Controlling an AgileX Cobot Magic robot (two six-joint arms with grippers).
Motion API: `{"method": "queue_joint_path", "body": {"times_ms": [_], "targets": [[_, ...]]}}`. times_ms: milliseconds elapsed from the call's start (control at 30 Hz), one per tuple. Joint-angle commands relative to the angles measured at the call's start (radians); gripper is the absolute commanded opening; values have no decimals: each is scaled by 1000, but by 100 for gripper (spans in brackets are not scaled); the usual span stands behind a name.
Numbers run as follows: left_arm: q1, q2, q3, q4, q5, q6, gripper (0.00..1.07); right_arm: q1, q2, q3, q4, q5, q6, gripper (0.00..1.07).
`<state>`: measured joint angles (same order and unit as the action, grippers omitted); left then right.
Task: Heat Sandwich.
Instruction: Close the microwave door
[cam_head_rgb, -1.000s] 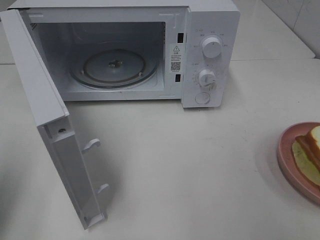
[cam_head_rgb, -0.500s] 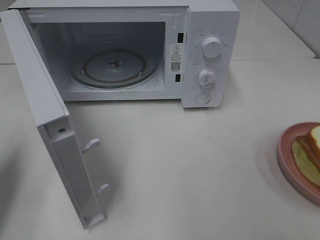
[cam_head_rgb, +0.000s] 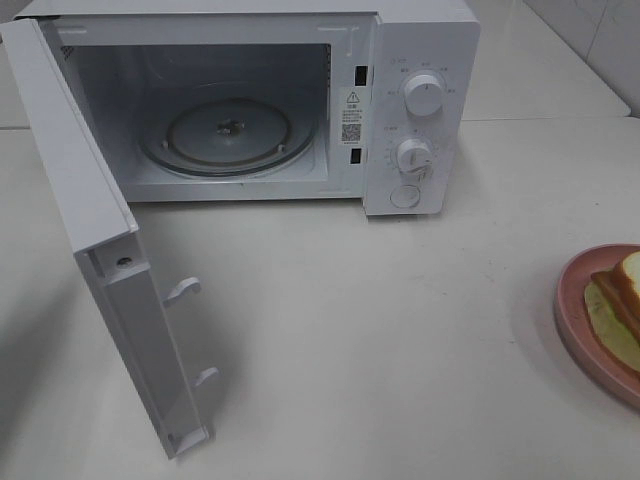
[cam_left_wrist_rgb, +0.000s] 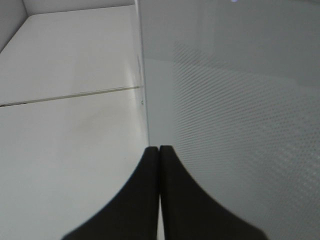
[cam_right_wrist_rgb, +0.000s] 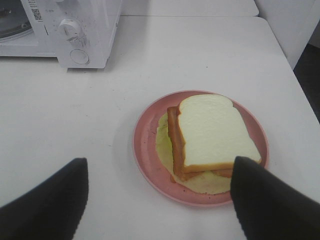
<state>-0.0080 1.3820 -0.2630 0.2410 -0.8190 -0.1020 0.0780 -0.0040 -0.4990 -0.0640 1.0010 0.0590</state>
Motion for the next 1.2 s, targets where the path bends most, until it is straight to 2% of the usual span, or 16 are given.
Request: {"method": "queue_joint_path", "body": {"times_ms": [33,133,233,267,367,467,667,767,967,1067,1100,1133,1200], "targets": [[3,45,-29,84,-90,-67,0,-7,-28,1,-3,-6,-2,75],[-14,84,-42,113,-129,-76,0,-7,-28,1,-3,-6,-2,75],[-43,110,-52,103,-140,-71,0,-7,-28,1,-3,-6,-2,75],[-79,135,-66,97,-140,-64,0,-7,-28,1,-3,-6,-2,75],[-112,161,-85,94,-140,-51,0,-7,-28,1,-3,-6,-2,75],[-165,194,-117,66,-145,-42,0,-7,-28,1,-3,-6,-2,75],[-217,203,-154,3,-141,-42,0,-7,-27,1,-3,-6,-3,75],[-271,217,-188,-64,-133,-41,0,-7,-27,1,-3,-6,-3,75],[-340,259,-231,-106,-127,-39,0,-7,-27,1,-3,-6,-3,75],[-399,293,-257,-159,-122,-13,0,-7,-27,1,-3,-6,-3,75],[-437,312,-276,-202,-110,28,0,-7,-27,1,-3,-6,-3,75],[-437,312,-276,-202,-110,28,0,-7,-27,1,-3,-6,-3,75],[-470,328,-298,-241,-109,66,0,-7,-27,1,-3,-6,-3,75]]}}
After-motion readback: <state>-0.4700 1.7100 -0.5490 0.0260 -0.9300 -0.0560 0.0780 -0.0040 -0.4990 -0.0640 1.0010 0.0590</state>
